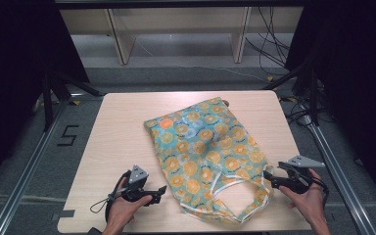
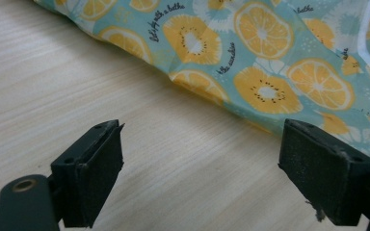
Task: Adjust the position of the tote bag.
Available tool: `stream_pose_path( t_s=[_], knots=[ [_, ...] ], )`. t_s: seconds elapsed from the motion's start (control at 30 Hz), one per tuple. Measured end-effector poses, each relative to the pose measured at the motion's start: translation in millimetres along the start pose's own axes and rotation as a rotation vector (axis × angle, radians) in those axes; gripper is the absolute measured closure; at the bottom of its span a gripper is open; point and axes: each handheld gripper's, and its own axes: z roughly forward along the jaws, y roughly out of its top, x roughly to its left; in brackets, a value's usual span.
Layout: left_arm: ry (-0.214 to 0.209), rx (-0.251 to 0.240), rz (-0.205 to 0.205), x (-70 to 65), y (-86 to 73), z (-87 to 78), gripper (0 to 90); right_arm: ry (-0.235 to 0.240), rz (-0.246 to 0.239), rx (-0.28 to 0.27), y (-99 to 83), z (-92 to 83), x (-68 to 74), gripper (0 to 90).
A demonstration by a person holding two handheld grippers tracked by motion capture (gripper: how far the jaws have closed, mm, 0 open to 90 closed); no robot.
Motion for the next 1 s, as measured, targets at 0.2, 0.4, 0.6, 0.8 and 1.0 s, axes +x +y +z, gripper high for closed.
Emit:
stream_pose_path(
  t_s=[0.2,0.4,0.6,0.8,1.0],
  knots=[
    [-0.019,-0.020,-0.015,-1.6,0.7,1.4,14.7,0.036,-0.013,0.015,3.5,2.2,-4.0,26.3],
    [-0.037,-0.050,-0.070,-4.7,1.6,3.3,14.7,0.042,-0.009,0.017,20.1,16.7,-6.3,23.7],
    [-0.059,-0.055,-0.066,-8.6,3.9,6.5,14.7,0.065,-0.070,0.039,40.4,38.4,-10.7,22.6],
    [-0.055,-0.046,-0.059,-15.3,8.1,15.1,14.7,0.020,-0.099,0.078,53.2,60.6,-19.5,22.1],
    [-0.054,-0.006,-0.032,-10.6,12.0,23.6,17.6,0.030,-0.075,0.137,68.0,89.2,-26.6,30.6]
  ],
)
